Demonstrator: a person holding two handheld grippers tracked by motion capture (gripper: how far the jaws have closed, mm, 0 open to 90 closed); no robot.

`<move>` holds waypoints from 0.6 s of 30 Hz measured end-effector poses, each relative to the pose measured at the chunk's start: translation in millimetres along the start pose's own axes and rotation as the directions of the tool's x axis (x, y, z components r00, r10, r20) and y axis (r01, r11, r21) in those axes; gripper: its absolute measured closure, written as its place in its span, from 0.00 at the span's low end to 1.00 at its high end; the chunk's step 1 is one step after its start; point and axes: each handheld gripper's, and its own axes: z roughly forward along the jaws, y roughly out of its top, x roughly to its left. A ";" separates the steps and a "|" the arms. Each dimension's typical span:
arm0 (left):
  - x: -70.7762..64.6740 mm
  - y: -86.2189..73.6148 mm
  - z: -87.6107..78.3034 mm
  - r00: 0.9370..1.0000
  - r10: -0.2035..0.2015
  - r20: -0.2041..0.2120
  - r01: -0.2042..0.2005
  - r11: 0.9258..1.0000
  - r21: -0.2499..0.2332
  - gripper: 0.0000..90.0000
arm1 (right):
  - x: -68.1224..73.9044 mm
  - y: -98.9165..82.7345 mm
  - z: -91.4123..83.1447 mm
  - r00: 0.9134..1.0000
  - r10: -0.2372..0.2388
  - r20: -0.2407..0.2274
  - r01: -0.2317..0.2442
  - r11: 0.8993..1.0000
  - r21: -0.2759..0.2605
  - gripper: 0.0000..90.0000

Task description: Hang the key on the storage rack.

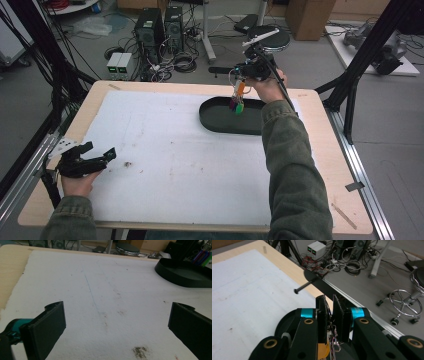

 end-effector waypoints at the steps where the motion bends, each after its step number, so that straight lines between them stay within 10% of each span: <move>1: 0.2 0.1 -0.4 1.000 0.002 0.001 -0.002 1.000 0.001 0.02 | -1.6 -0.9 2.1 1.000 0.008 0.002 -0.008 1.000 0.003 0.91; 18: 1.1 -0.4 -1.7 1.000 0.003 -0.007 -0.003 1.000 0.002 0.02 | -3.8 -5.5 29.7 0.999 -0.026 0.041 0.024 0.999 0.049 0.91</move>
